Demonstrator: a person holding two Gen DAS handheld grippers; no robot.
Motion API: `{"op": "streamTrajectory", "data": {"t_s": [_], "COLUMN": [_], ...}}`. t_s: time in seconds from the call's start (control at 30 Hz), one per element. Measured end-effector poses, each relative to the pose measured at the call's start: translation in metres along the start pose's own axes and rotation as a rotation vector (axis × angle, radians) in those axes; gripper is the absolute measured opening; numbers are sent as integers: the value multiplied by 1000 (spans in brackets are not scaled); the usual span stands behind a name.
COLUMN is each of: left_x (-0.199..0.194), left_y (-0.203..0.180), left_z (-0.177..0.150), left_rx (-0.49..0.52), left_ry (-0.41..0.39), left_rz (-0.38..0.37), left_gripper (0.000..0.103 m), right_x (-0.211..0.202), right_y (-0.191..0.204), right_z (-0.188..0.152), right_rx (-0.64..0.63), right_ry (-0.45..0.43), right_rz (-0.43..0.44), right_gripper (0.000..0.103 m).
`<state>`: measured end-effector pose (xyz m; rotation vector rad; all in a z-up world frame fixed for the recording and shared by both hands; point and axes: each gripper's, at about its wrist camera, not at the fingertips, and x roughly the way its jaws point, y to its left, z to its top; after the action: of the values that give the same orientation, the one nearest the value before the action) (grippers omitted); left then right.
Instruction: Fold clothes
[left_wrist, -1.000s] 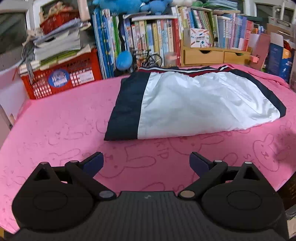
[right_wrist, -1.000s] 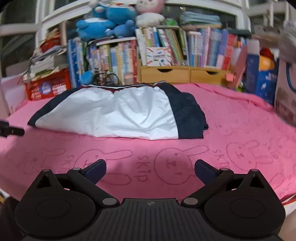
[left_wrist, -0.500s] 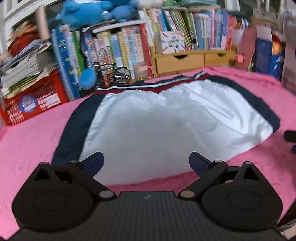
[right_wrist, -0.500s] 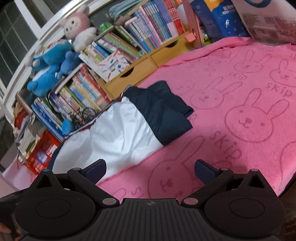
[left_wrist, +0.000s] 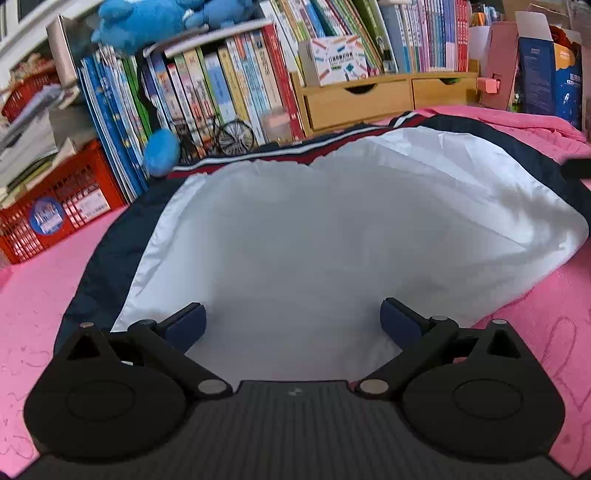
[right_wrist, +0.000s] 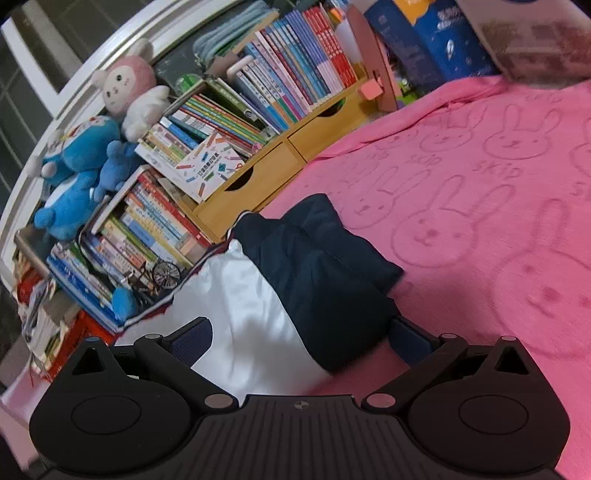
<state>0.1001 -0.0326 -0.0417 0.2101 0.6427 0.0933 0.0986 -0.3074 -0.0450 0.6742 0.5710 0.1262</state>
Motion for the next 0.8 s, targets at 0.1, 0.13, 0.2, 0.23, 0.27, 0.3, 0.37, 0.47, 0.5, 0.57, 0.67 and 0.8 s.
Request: {"op": "streamTrajectory", "data": {"t_s": [0.1, 0.13, 0.2, 0.23, 0.27, 0.3, 0.37, 0.47, 0.5, 0.57, 0.67, 0.8], "left_x": [-1, 0, 1, 1, 2, 3, 4, 7, 8, 4, -22, -52], "left_y": [1, 3, 7, 9, 10, 11, 14, 19, 21, 29, 67, 141], "left_z": [-3, -4, -4, -5, -4, -5, -5, -5, -5, -7, -16, -48], "left_rx": [-17, -27, -49, -59, -69, -77, -94, -122, -132, -138, -139, -237], "left_ry": [-17, -19, -17, -14, -11, -9, -3, 7, 10, 21, 27, -6], "left_rz": [-7, -14, -30, -37, -44, -51, -67, -92, -101, -126, -171, -64], "left_gripper": [103, 103, 103, 103, 103, 103, 103, 103, 103, 102, 99, 99], "right_x": [21, 25, 30, 26, 23, 19, 13, 28, 36, 45, 36, 9], "right_y": [-5, -6, -5, -5, -6, -5, -5, -11, -13, -12, 30, 169], "right_z": [12, 16, 19, 16, 8, 2, -11, 1, 7, 14, 17, -29], "right_rx": [58, 68, 99, 129, 149, 133, 101, 171, 196, 231, 0, -625], "right_ry": [3, 4, 23, 48, 70, 55, 26, -3, 5, 32, -19, -206], "right_rz": [24, 20, 9, 18, 44, 43, 41, 8, -7, -65, -176, -191], "right_gripper": [103, 103, 95, 90, 83, 79, 76, 64, 44, 23, 17, 17]}}
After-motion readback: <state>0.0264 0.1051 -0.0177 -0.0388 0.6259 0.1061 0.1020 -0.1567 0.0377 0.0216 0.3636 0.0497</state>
